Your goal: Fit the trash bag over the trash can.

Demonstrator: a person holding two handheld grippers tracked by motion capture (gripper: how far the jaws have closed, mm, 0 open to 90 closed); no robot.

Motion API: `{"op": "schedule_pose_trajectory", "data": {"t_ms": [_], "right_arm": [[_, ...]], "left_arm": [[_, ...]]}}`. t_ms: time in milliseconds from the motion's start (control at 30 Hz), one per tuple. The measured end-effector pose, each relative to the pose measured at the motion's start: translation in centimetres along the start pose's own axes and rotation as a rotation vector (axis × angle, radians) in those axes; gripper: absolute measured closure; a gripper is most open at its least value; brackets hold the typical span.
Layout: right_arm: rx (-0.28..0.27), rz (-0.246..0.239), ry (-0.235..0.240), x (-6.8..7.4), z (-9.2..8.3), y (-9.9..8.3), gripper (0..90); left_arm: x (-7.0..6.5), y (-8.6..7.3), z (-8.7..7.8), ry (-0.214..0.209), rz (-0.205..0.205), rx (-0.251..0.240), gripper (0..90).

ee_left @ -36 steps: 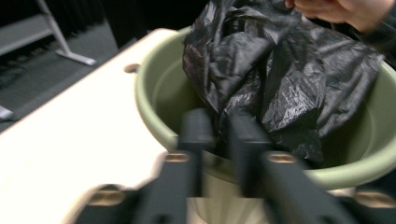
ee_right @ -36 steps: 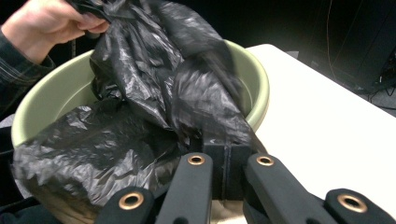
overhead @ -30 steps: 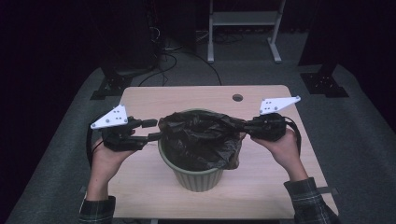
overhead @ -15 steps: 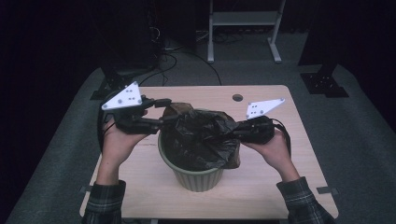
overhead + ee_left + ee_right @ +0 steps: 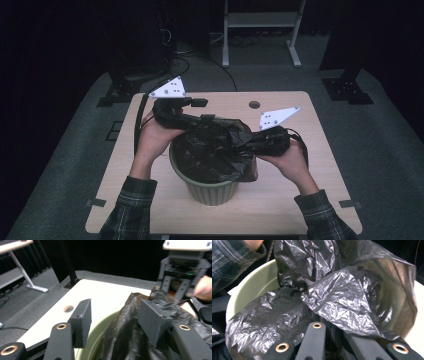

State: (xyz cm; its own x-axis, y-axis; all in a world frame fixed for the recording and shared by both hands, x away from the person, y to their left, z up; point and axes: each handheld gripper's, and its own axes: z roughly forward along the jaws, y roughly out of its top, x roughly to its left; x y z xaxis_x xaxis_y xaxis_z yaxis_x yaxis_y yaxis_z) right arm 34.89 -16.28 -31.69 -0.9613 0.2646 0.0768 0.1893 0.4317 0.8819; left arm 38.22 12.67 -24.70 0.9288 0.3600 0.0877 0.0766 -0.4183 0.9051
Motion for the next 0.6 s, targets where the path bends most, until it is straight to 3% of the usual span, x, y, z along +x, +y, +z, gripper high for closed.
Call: {"op": "schedule_pose_trajectory", "data": {"t_ms": [233,600], "right_arm": [[-0.008,-0.007,0.001,0.1,0.0,0.1,90.0],[-0.024,-0.009,0.002,0.0,0.1,0.3,90.0]], "left_arm": [[0.3,-0.7,1.2,-0.015,-0.008,0.045,44.3],[-0.1,-1.7,2.2,-0.064,0.021,0.117,48.5]]}}
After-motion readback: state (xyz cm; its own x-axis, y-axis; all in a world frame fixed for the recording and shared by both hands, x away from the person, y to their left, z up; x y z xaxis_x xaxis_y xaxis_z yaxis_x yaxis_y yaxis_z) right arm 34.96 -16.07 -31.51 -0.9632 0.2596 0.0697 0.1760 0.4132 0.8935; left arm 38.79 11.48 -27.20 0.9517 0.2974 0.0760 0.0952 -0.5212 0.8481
